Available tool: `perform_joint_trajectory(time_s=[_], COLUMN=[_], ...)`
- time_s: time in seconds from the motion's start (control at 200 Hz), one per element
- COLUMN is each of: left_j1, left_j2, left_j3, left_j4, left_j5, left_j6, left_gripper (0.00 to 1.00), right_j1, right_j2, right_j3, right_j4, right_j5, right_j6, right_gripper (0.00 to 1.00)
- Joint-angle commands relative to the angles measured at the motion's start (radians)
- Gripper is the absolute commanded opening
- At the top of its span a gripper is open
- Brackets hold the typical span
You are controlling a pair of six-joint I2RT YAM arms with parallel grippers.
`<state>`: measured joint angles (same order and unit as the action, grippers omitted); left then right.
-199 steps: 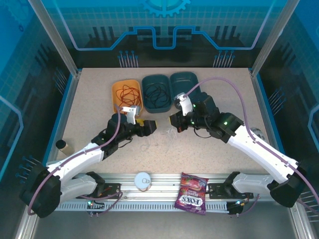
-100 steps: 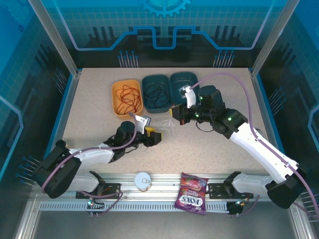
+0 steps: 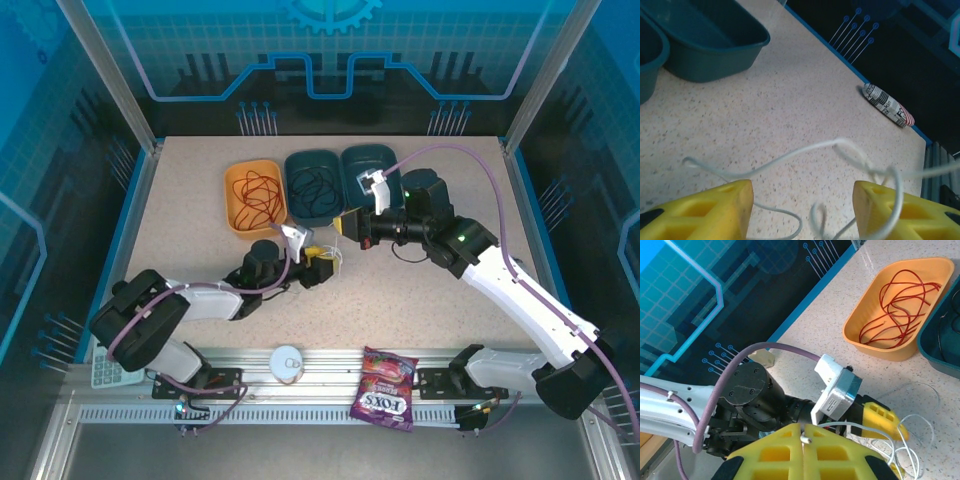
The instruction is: Untangle the cables
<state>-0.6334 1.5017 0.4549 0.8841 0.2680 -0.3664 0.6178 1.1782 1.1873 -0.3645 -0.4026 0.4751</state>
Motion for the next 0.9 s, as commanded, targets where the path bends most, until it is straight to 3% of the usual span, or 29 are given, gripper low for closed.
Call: perform_joint_trajectory(time_s=[0.0, 0.065, 0.15, 0.195, 0.3, 0.385, 0.645, 0.896], left_j1=[-0.011, -0.011, -0.011, -0.011, -0.011, -0.011, -0.009, -0.007], left_j2=[0.024, 0.029, 0.028, 0.02, -0.013, -0.047, -0.168, -0.288], left_j3=[0.035, 0.04, 0.029, 0.019, -0.003, -0.018, -0.07, -0.079], left_j4=[0.099, 0.103, 0.118, 0.118, 0.078, 0.014, -0.181, -0.404], left_j5=[0.039, 0.033, -0.004, -0.029, -0.081, -0.133, -0.351, -0.509], left_j6=[-0.018, -0.026, -0.042, -0.048, -0.04, -0.034, -0.08, -0.083], left_gripper=[0.52, 0.41, 0.18, 0.11, 0.09, 0.0, 0.0, 0.0], right_j1=[-0.013, -0.013, -0.015, -0.018, -0.04, -0.065, -0.13, -0.202], right_j2=[-0.003, -0.003, -0.013, -0.025, -0.063, -0.096, -0.174, -0.235], right_j3=[0.005, 0.002, -0.002, -0.006, -0.012, -0.018, -0.02, -0.032], right_j4=[0.032, 0.029, 0.013, 0.0, -0.042, -0.083, -0.256, -0.292], right_j5=[-0.028, -0.023, 0.015, 0.042, 0.119, 0.187, 0.466, 0.503], right_j6=[0.011, 0.011, 0.009, 0.004, -0.003, -0.006, 0.01, 0.006], right_gripper=[0.03, 0.03, 0.03, 0.03, 0.01, 0.01, 0.01, 0.01])
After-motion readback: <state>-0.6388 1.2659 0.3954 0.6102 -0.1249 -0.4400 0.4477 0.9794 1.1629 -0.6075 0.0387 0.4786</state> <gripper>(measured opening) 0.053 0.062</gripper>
